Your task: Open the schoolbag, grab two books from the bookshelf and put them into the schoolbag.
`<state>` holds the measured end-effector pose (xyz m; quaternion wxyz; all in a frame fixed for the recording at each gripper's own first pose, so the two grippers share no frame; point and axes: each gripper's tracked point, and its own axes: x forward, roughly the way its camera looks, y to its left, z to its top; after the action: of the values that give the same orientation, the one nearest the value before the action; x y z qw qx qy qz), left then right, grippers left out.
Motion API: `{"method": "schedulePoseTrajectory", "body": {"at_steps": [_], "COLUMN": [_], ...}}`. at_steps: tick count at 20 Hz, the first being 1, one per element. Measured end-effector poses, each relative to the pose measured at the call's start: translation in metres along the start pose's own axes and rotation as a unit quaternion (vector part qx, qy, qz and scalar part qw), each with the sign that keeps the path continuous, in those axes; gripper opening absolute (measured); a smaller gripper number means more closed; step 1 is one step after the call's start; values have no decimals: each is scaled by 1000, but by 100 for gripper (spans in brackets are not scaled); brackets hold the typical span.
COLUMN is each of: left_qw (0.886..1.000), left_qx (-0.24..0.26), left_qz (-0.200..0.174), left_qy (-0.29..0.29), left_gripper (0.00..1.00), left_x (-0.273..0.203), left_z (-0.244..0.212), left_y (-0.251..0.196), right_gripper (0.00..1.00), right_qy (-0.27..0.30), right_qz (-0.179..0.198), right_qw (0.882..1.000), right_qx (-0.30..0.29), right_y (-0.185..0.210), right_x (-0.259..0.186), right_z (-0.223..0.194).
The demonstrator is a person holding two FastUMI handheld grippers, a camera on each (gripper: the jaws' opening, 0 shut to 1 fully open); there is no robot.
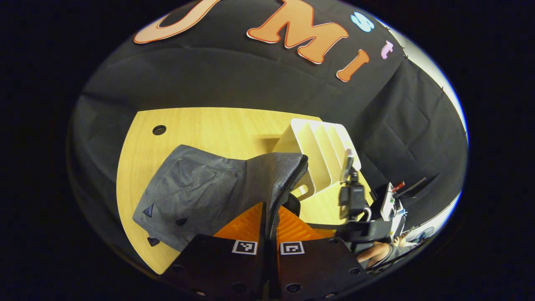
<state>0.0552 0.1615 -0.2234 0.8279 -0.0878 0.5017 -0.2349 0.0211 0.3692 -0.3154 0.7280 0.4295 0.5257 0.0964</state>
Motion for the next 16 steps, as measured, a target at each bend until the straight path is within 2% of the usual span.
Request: {"method": "schedulePoseTrajectory", "body": {"at_steps": [1, 4, 5, 6, 7, 8, 10, 12, 15, 16], "left_qw": [1000, 999, 999, 998, 998, 997, 995, 994, 992, 991], "left_qx": [0, -1, -7, -13, -20, -25, -28, -25, -8, -2], "left_qz": [12, 39, 46, 54, 63, 70, 91, 97, 110, 115], "left_qy": [-2, -9, -10, -11, -14, -16, -16, -30, -59, -72], "left_gripper": [8, 15, 24, 27, 41, 43, 63, 74, 96, 96], "left_x": [3, 7, 12, 15, 19, 23, 32, 39, 43, 44], "left_z": [-4, -16, -21, -26, -31, -35, -44, -41, -35, -28], "left_y": [-3, -21, -29, -37, -43, -51, -65, -89, -129, -143], "right_gripper": [97, 98, 98, 98, 98, 98, 98, 98, 98, 98], "right_qy": [-5, -21, -25, -31, -37, -46, -64, -86, -121, -138], "right_qz": [-2, -9, -11, -11, -13, -12, -18, -23, -35, -40], "right_qw": [1000, 996, 994, 992, 990, 987, 980, 972, 955, 946], "right_qx": [-19, -81, -102, -120, -137, -153, -186, -218, -270, -291], "right_y": [-4, -17, -22, -27, -31, -35, -46, -55, -70, -73], "right_x": [-12, -53, -67, -79, -92, -103, -127, -149, -191, -207], "right_z": [8, 36, 45, 55, 65, 75, 97, 119, 153, 166]}}
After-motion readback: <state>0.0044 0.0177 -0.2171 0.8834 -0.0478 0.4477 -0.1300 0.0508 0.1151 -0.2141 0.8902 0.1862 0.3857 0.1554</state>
